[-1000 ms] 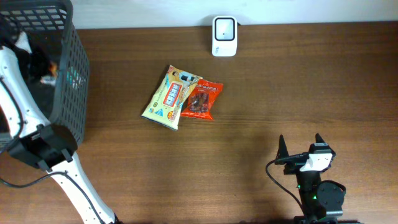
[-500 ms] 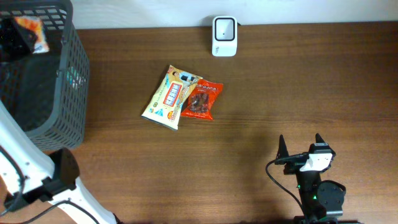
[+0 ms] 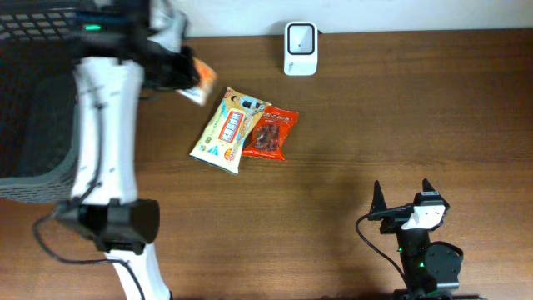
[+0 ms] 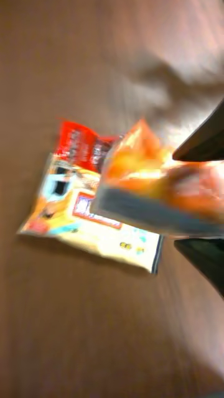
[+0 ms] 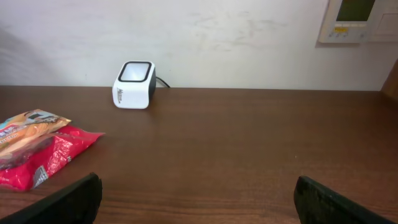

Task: Scan the item barcode
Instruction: 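Lift the orange pack out and drop it onto the yellow pack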

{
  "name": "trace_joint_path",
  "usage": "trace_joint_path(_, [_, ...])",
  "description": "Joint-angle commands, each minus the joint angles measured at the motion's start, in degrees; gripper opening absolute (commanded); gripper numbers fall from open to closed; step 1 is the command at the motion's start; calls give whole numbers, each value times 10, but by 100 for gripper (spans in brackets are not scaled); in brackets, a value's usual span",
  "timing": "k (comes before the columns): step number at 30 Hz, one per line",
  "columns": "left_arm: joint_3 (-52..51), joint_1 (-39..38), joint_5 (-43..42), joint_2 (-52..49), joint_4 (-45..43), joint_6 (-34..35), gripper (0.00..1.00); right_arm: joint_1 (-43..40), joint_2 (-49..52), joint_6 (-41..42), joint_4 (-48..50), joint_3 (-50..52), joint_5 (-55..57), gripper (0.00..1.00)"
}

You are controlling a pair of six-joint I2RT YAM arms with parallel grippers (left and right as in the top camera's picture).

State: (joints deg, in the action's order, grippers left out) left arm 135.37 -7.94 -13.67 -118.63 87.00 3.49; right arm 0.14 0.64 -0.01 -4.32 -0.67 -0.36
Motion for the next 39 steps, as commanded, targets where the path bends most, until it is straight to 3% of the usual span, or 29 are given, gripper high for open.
trace_joint_path(1, [-154,-48,34,-4,-90,-5,42,-2,-3,3,-4,3,6,98])
trace_joint_path(5, [-271,-83,35,-4,-183,-5,49,-2,-3,3,-4,3,6,98])
trace_joint_path(10, [-257,-82,41,2,-179,-5,51,-2,-3,3,-4,3,6,98])
trace_joint_path(13, [-193,-62,41,10,-141,-5,53,-2,-3,3,-4,3,6,98])
trace_joint_path(16, [-57,-25,43,18,-69,-5,55,-2,-3,3,-4,3,6,98])
trace_joint_path(20, [89,11,108,26,-2,-5,62,-2,-3,3,-4,3,6,99])
trace_joint_path(23, [193,47,182,35,44,-5,70,-2,-3,3,-4,3,6,98])
trace_joint_path(27, [253,114,209,55,66,-5,72,-2,-3,3,-4,3,6,98])
trace_joint_path(29, [254,165,212,59,65,-5,90,-2,-3,3,-4,3,6,98])
trace_joint_path(33, [239,265,212,44,59,13,99,-2,-3,3,-4,3,6,98])
trace_joint_path(36, [221,320,184,23,43,34,99,-2,-3,3,-4,3,6,98])
trace_joint_path(39, [199,372,65,-8,18,33,99,-2,-3,3,-4,3,6,98])
